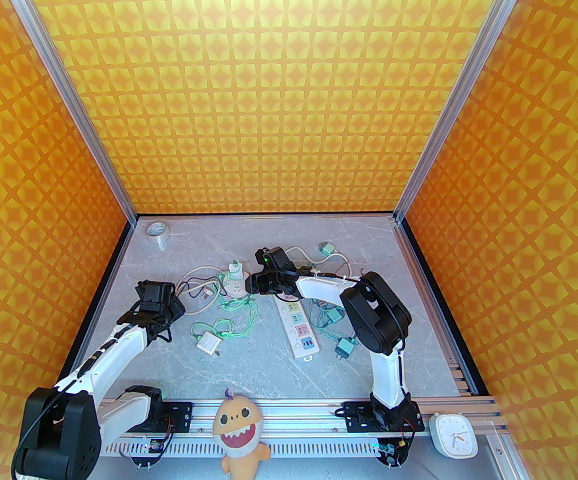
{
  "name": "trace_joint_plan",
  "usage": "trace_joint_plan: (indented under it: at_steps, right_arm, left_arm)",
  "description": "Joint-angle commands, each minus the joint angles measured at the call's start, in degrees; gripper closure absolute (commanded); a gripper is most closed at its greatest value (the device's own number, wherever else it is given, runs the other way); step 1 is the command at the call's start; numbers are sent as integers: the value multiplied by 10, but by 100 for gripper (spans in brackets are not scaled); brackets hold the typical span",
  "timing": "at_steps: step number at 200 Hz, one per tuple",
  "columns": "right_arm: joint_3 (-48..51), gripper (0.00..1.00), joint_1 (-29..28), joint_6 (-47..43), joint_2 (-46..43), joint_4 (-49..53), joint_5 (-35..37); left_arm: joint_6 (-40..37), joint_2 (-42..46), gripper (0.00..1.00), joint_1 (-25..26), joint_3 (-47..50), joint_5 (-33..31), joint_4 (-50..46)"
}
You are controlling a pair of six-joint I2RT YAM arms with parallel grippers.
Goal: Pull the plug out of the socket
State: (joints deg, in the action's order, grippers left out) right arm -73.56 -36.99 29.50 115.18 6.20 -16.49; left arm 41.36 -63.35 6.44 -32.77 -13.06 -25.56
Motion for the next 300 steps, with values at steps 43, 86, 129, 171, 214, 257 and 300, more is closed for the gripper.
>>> trace_joint_plan:
  at_steps: [43, 86, 129, 171, 214, 257, 300]
  right_arm:
    - [-13, 49, 1, 5, 8, 0, -7]
    - [-7, 46, 1, 5, 2, -8, -7]
    - [20, 49, 0, 10, -24, -35, 16]
    - [39, 50, 2, 6, -50, -48, 37]
    - [-40, 48, 2, -101, -26, 39, -13]
    - [-85, 48, 2, -245, -12, 78, 3]
    - [-148, 49, 2, -350, 17, 124, 24]
  left_arm:
    - [0, 54, 17, 23, -23, 33, -68]
    - [-25, 68, 15, 78, -58, 37, -37]
    - [-98, -25, 17, 152, -148, 37, 7]
    - [-101, -120, 17, 166, -226, 37, -8]
    - [-81, -117, 15, 169, -194, 37, 4]
    - [-72, -69, 14, 169, -158, 37, -10]
    - [-53, -9, 14, 169, -113, 46, -8]
